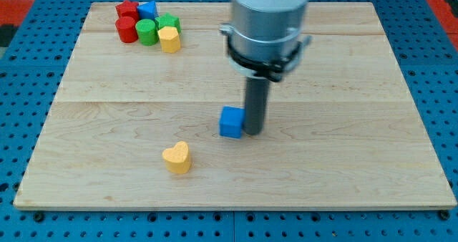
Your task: Place yellow hexagon vertically above blue cube
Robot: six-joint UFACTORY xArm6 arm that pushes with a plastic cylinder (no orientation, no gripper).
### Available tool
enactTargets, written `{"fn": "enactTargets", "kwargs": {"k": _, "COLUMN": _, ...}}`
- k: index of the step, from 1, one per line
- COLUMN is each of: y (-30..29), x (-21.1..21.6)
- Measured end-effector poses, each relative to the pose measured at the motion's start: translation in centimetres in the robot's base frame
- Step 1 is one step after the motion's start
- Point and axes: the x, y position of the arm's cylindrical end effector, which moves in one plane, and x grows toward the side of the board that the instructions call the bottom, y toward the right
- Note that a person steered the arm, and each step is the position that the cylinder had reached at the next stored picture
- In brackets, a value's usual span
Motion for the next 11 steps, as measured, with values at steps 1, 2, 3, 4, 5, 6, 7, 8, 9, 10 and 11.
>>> {"fn": "enactTargets", "kwargs": {"k": 1, "y": -3.2, "x": -0.8}}
{"fn": "enactTargets", "kwargs": {"k": 2, "y": -4.4, "x": -1.3}}
{"fn": "enactTargets", "kwargs": {"k": 3, "y": -6.6, "x": -5.0}}
{"fn": "enactTargets", "kwargs": {"k": 4, "y": -13.8, "x": -10.1}}
{"fn": "enactTargets", "kwargs": {"k": 5, "y": -20.1, "x": -14.9}}
{"fn": "enactTargets", "kwargs": {"k": 6, "y": -21.6, "x": -18.7}}
{"fn": "enactTargets", "kwargs": {"k": 7, "y": -18.4, "x": -20.9}}
{"fn": "enactTargets", "kwargs": {"k": 8, "y": -14.8, "x": -21.6}}
{"fn": "enactTargets", "kwargs": {"k": 9, "y": -16.5, "x": -19.4}}
{"fn": "enactTargets", "kwargs": {"k": 10, "y": -17.1, "x": -16.2}}
{"fn": "enactTargets", "kwargs": {"k": 11, "y": -17.4, "x": -17.4}}
